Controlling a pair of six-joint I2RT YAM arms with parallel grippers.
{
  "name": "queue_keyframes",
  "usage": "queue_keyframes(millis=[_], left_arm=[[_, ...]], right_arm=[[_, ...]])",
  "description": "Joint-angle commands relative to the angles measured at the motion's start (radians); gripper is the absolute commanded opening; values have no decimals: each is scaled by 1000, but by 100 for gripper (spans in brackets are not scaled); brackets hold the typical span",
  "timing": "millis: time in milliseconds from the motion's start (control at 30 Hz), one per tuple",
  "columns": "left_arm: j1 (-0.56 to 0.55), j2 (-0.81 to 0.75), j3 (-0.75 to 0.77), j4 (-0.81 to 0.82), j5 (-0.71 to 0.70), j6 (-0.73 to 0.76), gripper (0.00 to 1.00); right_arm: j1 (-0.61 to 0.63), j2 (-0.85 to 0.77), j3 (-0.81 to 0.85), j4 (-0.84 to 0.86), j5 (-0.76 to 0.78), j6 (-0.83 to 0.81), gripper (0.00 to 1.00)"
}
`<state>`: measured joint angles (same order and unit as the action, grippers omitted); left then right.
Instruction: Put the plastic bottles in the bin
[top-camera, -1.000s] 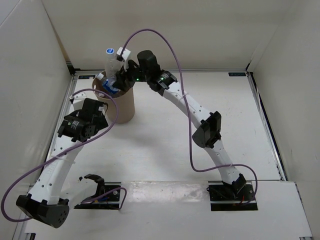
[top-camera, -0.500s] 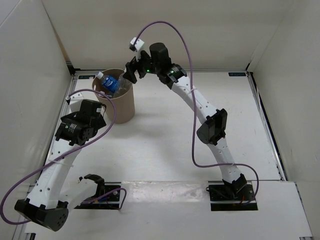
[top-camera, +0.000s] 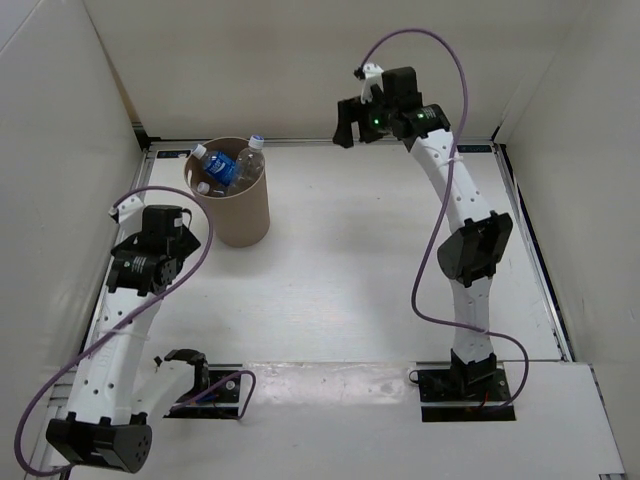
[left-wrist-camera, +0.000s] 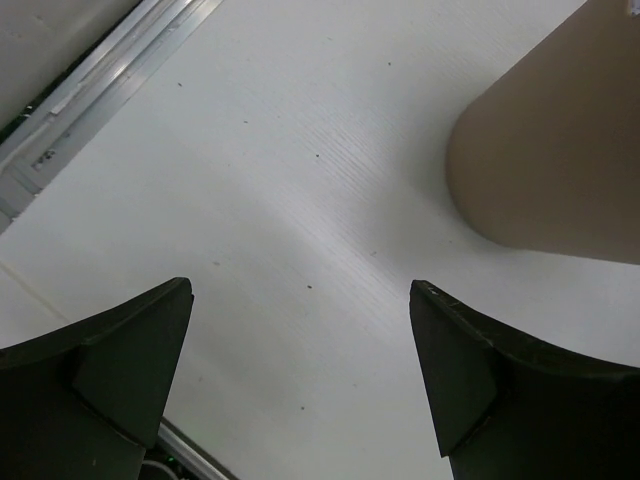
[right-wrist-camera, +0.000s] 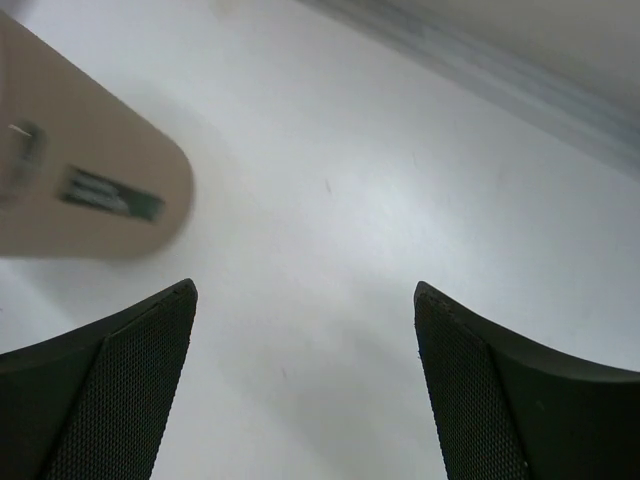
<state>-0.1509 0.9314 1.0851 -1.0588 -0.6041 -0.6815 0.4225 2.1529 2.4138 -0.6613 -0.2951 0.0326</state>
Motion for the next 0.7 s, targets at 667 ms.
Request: queue_keyframes(millis=[667], left_arm=[[45,-106,-299,426,289,318,99]], right_arm=[[-195,-228,-396,-354,194,-42,90]])
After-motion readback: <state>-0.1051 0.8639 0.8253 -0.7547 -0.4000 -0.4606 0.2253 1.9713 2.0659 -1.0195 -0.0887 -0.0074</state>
